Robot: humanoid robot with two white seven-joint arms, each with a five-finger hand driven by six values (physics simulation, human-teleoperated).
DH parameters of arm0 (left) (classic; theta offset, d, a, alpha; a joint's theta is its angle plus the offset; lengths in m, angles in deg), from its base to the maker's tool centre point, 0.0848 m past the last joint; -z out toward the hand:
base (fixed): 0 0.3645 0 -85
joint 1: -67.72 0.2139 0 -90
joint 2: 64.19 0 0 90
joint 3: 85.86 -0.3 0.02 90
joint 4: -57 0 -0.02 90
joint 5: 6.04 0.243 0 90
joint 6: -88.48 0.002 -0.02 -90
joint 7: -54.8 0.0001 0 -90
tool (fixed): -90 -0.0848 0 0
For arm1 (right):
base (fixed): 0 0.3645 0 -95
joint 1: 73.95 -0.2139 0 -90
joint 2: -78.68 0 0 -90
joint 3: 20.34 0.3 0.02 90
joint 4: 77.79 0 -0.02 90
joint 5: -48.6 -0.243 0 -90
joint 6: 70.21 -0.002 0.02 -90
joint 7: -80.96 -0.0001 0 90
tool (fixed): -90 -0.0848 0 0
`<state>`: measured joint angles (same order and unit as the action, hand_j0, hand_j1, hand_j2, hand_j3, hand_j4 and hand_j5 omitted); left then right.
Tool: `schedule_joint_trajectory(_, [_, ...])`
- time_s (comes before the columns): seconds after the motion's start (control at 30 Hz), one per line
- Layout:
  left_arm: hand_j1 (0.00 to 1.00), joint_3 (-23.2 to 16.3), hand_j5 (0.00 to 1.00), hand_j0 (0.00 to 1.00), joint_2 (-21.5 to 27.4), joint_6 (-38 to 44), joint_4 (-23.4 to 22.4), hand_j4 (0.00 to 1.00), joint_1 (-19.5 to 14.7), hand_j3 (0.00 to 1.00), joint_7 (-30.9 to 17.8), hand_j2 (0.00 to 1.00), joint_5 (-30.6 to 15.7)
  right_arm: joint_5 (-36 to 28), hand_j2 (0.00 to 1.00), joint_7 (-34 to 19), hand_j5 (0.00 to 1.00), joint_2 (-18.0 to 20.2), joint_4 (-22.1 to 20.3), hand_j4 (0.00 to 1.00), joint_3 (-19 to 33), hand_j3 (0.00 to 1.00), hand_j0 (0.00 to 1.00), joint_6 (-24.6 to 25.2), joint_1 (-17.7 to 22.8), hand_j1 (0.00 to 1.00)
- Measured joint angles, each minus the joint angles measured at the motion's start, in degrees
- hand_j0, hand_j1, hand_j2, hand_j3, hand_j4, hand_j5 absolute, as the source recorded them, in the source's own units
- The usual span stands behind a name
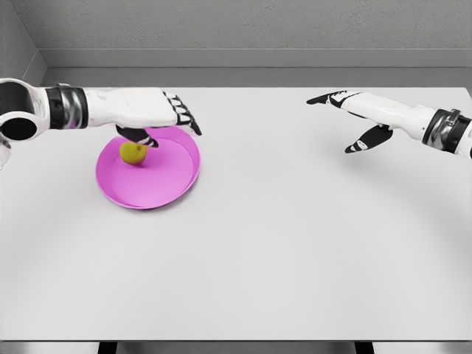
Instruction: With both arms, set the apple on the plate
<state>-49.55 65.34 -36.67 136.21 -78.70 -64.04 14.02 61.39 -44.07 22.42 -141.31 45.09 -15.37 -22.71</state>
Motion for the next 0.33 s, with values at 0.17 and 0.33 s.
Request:
schedule_joint_trajectory(0.17, [1.00, -0.16, 1.00, 1.00, -5.58, 0.03, 8.18, 1.00, 0.88, 1.00, 0.13, 1.00, -2.21, 0.01, 1.00, 0.00, 1.00, 0.05, 0.00, 1.00, 0.01, 1.00, 1.00, 0.00, 0.00, 1.00])
schedule_joint_trajectory(0.33, [1.00, -0.30, 1.00, 1.00, -7.27, 0.02, 10.55, 1.00, 2.20, 1.00, 0.15, 1.00, -2.54, 0.01, 1.00, 0.00, 1.00, 0.12, 0.00, 1.00, 0.01, 1.00, 1.00, 0.00, 0.00, 1.00])
